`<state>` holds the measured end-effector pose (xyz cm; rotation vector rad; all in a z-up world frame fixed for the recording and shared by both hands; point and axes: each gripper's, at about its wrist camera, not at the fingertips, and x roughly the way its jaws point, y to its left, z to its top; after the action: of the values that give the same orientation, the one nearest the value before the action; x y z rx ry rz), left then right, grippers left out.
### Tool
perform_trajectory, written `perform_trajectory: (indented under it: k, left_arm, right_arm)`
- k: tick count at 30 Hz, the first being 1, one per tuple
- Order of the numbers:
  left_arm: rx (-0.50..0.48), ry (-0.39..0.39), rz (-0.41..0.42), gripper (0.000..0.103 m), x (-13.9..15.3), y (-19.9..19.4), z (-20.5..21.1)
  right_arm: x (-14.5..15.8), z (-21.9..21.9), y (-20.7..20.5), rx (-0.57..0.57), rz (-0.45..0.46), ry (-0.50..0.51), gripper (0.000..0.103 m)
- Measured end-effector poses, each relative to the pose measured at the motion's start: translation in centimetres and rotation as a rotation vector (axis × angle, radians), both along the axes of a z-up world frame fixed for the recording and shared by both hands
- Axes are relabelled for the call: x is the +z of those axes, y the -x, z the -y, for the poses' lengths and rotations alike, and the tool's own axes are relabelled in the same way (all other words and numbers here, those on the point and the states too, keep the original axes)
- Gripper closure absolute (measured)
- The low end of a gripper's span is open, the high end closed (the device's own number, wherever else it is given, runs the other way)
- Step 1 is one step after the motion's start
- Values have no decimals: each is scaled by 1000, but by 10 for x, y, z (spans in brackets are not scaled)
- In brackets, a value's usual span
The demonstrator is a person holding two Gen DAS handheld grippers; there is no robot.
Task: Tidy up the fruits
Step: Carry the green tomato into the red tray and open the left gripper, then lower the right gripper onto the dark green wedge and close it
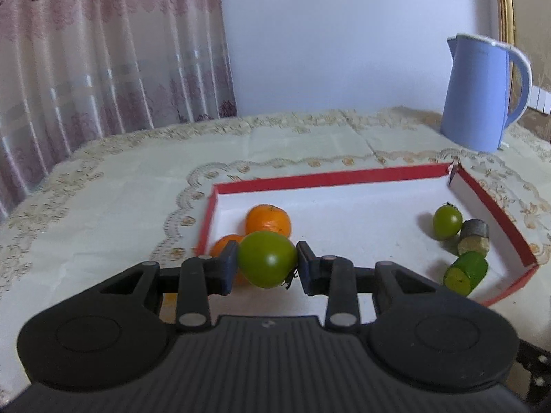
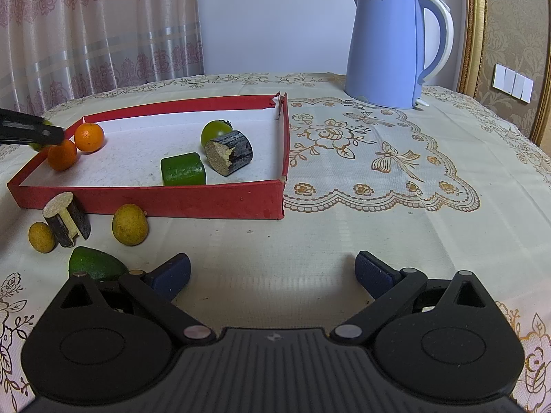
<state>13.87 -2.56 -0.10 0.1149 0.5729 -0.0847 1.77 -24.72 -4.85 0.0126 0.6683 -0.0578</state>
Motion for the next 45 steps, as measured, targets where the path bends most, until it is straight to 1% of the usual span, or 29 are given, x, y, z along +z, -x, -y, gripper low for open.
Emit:
perform_trajectory:
  k: [3,5,8,16,21,22,26,27,28,29,31,38,42,45]
  left_arm:
    - [1,-8,-31,70,-10,-15,6]
    - [2,-23,-15,70,-14,-18,10]
    - [4,-6,-20,70,-14,-24,11]
    - [9,-3,-12,70,-15,-36,12]
    - [19,-20,-8,70,-16,-43,14]
    - [19,-25,-7,68,-16,-43,14]
    - [-9,-11,-5,50,-16,-41,15]
    - [-11,-14,-3,48,-16,-40,16]
    - [-11,-20,3,39,-16,-39,18]
    - [-3,-33,13,24,-16,-37,19]
    - [14,-46,33,12,-16,-35,19]
    - [33,-17,19,11,-15,-25,5]
    - [23,-10,37,11,-12,1,-7]
    - [6,-26,67,7,-11,27,-14]
  right_arm:
    - [0,0,0,0,0,0,1]
    - [0,0,0,0,0,0,1]
    - [0,0,0,0,0,0,1]
    - [0,0,0,0,0,0,0]
    - [0,0,-1,0,0,0,0]
    - [0,0,-1,0,0,0,0]
    - [0,0,-1,1,-1,-1,0]
    - [-1,0,-1,1,-1,-1,0]
    - [0,0,-1,0,-1,-1,0]
    - [-1,0,-1,0,-1,-1,0]
    - [0,0,-1,0,-1,-1,0]
    - [0,0,-1,1,-1,-1,0]
    - [0,0,0,0,-1,-1,0]
    - [0,0,-1,0,-1,-1,0]
